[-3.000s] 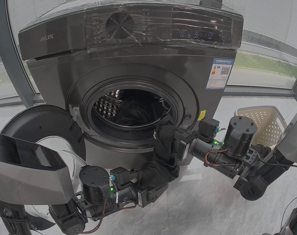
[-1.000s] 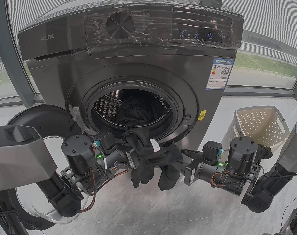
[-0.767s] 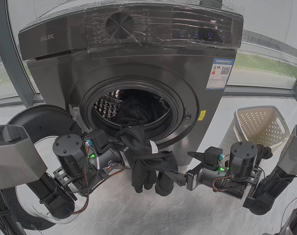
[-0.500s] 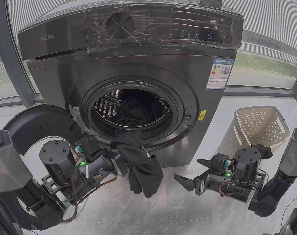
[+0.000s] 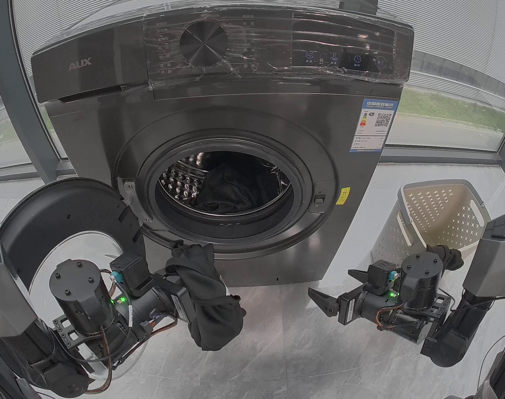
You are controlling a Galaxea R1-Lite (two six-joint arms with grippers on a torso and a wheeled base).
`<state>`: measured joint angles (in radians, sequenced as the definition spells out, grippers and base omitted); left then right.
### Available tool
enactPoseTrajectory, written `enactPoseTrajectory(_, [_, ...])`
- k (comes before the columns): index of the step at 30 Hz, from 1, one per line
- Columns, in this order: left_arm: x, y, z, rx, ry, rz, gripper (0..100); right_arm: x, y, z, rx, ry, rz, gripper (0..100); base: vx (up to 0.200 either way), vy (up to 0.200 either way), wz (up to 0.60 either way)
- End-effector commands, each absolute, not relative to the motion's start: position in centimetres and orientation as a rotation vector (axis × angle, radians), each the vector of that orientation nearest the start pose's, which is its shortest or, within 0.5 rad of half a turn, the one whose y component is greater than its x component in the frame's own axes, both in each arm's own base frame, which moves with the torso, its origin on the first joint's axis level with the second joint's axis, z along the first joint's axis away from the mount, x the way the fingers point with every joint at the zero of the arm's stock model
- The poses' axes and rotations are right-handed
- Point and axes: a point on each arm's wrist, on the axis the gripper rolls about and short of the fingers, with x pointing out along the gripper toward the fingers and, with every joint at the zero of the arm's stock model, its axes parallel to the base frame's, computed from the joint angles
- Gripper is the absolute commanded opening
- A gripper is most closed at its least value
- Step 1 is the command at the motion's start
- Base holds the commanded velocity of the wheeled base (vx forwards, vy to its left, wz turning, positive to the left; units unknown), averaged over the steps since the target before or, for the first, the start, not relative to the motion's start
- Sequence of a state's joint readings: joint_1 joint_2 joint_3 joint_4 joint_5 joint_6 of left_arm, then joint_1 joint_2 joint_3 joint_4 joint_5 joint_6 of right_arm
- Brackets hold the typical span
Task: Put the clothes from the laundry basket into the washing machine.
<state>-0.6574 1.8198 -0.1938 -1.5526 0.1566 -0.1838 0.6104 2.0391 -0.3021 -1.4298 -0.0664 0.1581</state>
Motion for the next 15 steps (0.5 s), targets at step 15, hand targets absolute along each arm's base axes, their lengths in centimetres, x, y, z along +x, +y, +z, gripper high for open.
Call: enactPoseTrajectory(15, [20.1,-15.2,8.8,-0.108,0.164,-0.486,0,22.8,16.0,4.8,0.055,0.346,0.516,100,0.027,0.04,0.0])
